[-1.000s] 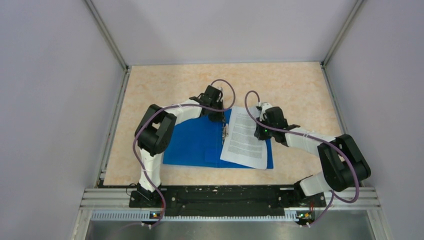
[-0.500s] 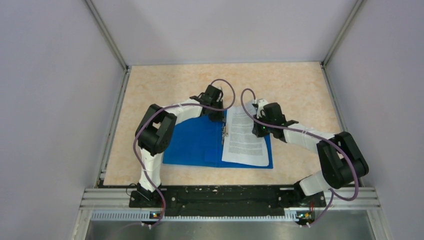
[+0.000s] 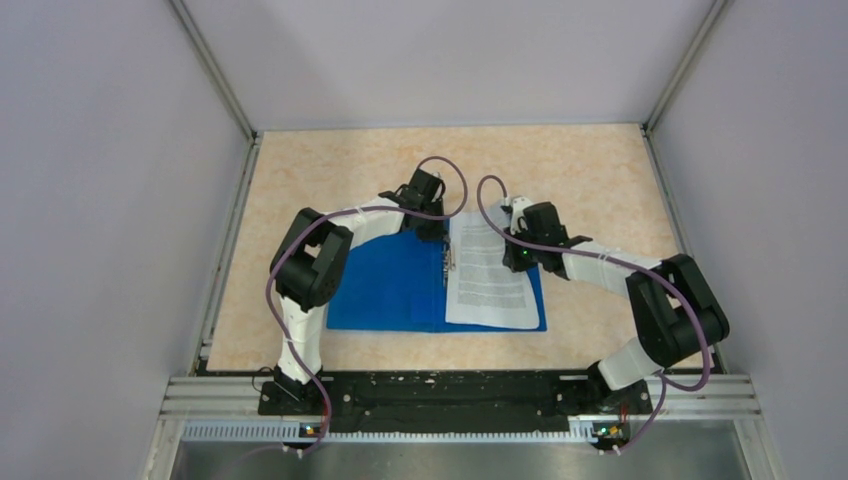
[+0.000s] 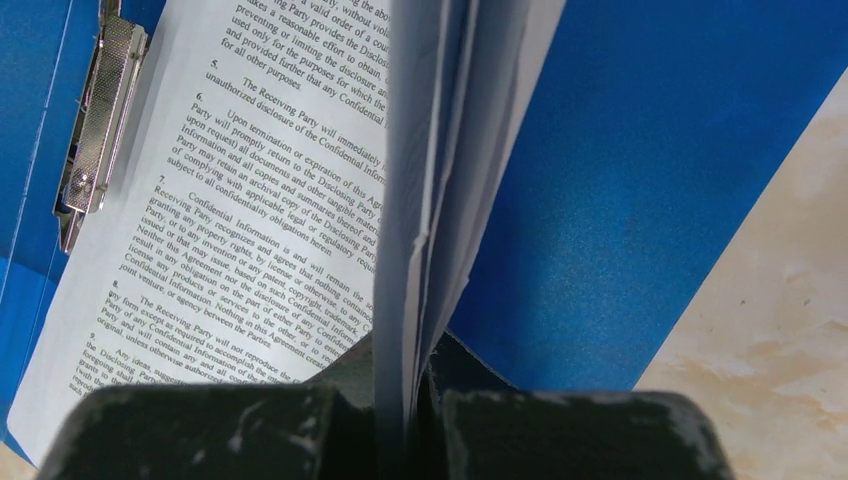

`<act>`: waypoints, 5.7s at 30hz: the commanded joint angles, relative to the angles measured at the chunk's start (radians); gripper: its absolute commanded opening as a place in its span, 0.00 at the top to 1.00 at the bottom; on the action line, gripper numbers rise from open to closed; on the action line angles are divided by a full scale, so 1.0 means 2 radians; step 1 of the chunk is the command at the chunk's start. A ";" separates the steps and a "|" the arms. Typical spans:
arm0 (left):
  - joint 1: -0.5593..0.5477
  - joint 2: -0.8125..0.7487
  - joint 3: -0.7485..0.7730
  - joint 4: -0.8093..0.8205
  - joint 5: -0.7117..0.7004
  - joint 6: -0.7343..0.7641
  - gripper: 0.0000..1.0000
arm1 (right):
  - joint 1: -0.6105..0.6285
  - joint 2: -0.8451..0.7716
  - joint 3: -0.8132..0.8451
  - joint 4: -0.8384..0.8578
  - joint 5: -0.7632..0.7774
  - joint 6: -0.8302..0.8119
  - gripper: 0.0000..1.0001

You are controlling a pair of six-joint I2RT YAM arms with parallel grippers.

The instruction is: Put the files into the folder

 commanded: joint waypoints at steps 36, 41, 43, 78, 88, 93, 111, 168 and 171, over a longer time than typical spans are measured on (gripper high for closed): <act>0.010 0.015 0.052 -0.050 -0.048 0.038 0.74 | 0.007 0.043 0.073 -0.013 -0.018 -0.029 1.00; 0.010 -0.006 0.050 -0.047 -0.051 0.043 0.59 | 0.007 0.047 0.075 -0.012 -0.017 -0.027 1.00; 0.011 -0.016 0.050 -0.047 -0.053 0.045 0.51 | 0.007 0.048 0.078 -0.013 -0.017 -0.027 1.00; 0.305 -0.256 -0.223 0.005 -0.026 0.066 0.28 | 0.007 0.073 0.104 -0.035 -0.026 -0.039 1.00; 0.306 -0.250 -0.244 0.022 0.025 0.048 0.28 | 0.007 0.078 0.107 -0.031 -0.030 -0.033 1.00; 0.306 -0.251 -0.248 0.026 0.046 0.042 0.31 | 0.007 0.080 0.107 -0.031 -0.031 -0.032 1.00; 0.306 -0.292 -0.257 0.021 0.098 0.022 0.54 | 0.007 0.088 0.114 -0.036 -0.030 -0.018 1.00; 0.305 -0.404 -0.305 0.010 0.216 -0.007 0.84 | 0.007 0.044 0.102 -0.060 0.035 -0.009 1.00; 0.303 -0.414 -0.309 0.006 0.205 -0.004 0.89 | 0.006 0.039 0.101 -0.064 0.037 -0.008 1.00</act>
